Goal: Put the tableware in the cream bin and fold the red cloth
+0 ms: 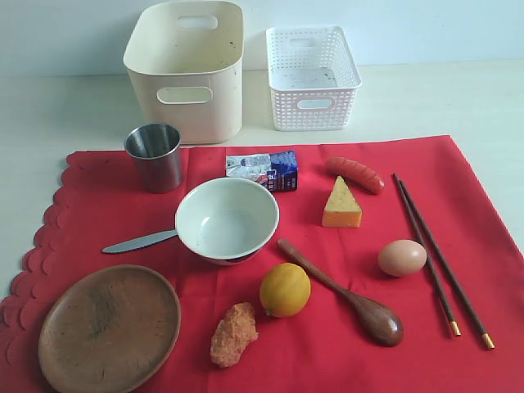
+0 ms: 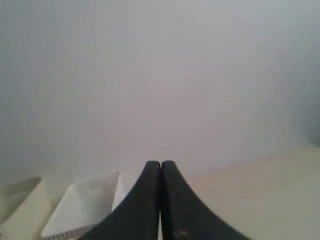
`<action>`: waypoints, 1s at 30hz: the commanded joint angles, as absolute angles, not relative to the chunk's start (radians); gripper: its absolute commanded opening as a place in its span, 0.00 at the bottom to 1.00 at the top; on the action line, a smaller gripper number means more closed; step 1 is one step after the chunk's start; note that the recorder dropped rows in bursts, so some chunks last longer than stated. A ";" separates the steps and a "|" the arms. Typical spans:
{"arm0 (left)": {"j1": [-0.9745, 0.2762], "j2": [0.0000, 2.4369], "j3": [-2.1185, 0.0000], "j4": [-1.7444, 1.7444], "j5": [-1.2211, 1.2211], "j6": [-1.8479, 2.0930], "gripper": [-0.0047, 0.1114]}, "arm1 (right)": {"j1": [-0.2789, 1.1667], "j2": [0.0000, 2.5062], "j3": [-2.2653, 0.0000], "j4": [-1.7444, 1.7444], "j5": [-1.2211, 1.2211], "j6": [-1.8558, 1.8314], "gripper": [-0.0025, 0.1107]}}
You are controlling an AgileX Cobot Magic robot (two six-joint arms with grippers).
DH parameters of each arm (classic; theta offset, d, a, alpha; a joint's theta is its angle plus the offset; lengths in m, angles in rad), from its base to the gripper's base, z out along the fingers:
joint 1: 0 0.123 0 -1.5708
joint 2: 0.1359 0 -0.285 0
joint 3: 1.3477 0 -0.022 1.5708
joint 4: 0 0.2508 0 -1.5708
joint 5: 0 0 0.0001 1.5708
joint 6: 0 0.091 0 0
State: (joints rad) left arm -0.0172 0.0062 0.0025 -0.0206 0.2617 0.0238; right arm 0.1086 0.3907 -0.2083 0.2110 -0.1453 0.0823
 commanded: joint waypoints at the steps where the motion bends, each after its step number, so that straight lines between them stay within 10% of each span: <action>1: -0.022 0.000 0.000 -0.020 0.256 0.022 0.06 | 0.104 0.604 -0.293 0.203 -0.055 0.079 0.02; 30: -0.022 0.000 0.000 -0.020 0.256 0.022 0.06 | 0.417 1.386 -0.602 0.190 0.095 -0.087 0.18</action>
State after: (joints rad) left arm -0.0172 0.0062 0.0025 -0.0206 0.2617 0.0238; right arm 0.4040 1.3241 -0.5629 0.2051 0.1014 -0.0758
